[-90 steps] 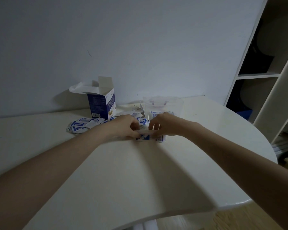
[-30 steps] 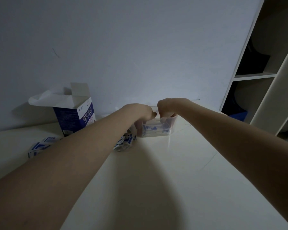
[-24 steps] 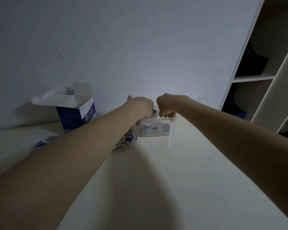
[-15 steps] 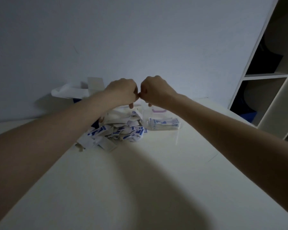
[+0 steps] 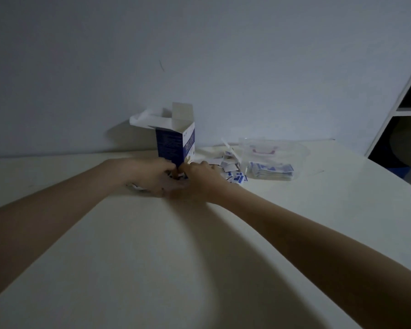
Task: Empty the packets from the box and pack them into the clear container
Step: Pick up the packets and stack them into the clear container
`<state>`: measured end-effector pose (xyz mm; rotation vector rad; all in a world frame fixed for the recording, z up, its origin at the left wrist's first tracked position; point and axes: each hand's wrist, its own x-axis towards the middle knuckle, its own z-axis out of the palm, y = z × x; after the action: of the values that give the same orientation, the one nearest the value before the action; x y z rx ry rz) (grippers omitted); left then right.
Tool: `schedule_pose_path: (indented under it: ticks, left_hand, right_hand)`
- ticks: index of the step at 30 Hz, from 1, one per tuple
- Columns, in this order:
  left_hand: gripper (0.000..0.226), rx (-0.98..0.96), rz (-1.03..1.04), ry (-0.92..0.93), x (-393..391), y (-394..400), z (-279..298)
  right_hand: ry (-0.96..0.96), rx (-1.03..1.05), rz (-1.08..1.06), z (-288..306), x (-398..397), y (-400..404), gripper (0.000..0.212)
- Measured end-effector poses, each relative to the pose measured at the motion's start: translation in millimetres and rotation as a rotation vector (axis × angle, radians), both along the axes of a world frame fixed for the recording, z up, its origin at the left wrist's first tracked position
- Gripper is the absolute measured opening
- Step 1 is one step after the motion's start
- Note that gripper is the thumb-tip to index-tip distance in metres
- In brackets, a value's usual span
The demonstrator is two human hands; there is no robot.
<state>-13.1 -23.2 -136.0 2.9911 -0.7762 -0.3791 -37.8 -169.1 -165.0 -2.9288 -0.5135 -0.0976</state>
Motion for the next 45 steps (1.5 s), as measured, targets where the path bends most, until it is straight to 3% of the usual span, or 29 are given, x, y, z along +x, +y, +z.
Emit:
schedule_pose_path:
  ticks: [1, 4, 7, 10, 14, 18, 24, 27, 31, 35, 39, 41, 45]
  left_hand:
    - [0.052, -0.032, -0.003, -0.026, 1.9, 3.2, -1.8]
    - [0.019, -0.107, 0.014, -0.070, -1.8, -0.8, -3.9]
    - [0.017, -0.248, 0.004, -0.112, -1.6, -11.5, -7.6]
    - [0.020, -0.322, -0.016, -0.136, -0.2, -16.5, -7.9]
    - [0.024, -0.329, -0.068, -0.140, 3.2, -21.1, -9.1]
    - [0.052, -0.205, -0.049, -0.107, 7.3, -22.2, -13.5]
    - [0.040, -0.267, -0.005, -0.072, -0.6, -36.4, -12.1]
    - [0.037, -0.302, -0.003, -0.116, -6.2, -42.3, -6.3]
    - [0.025, -0.425, -0.030, -0.163, -13.5, -44.4, -3.1]
    - [0.035, -0.504, -0.063, -0.022, -19.6, -47.7, 0.9]
    - [0.040, -0.432, -0.063, -0.054, -18.1, -43.0, 3.7]
    - [0.047, -0.285, -0.040, -0.082, -15.3, -38.6, 3.2]
    - [0.045, -0.137, -0.011, 0.007, -13.3, -34.9, -3.2]
  right_hand:
    - [0.005, 0.008, 0.002, -1.0, -0.9, 2.0, 0.055]
    - [0.076, 0.278, 0.031, 2.8, -6.7, 2.7, 0.040]
    - [0.111, 0.460, 0.017, 14.9, -11.9, -8.6, 0.031]
    - [0.059, 0.387, -0.046, 24.8, -7.2, -30.0, 0.017]
    - [-0.013, 0.341, -0.046, 35.5, -8.6, -57.6, 0.015]
    - [-0.003, 0.242, -0.047, 33.3, -13.4, -84.0, 0.011]
    - [-0.043, 0.249, -0.073, 30.7, -18.8, -95.7, 0.003]
    - [-0.090, 0.224, -0.035, 31.6, -21.4, -89.8, 0.024]
    - [-0.001, 0.169, -0.031, 26.0, -21.8, -81.7, 0.040]
    - [0.168, 0.156, -0.031, 23.3, -26.9, -82.2, 0.019]
    - [0.140, 0.121, -0.051, 27.5, -27.9, -91.6, 0.017]
    - [0.136, 0.129, -0.060, 31.8, -27.6, -94.7, 0.023]
    - [0.062, 0.106, -0.078, 39.1, -23.8, -95.8, 0.022]
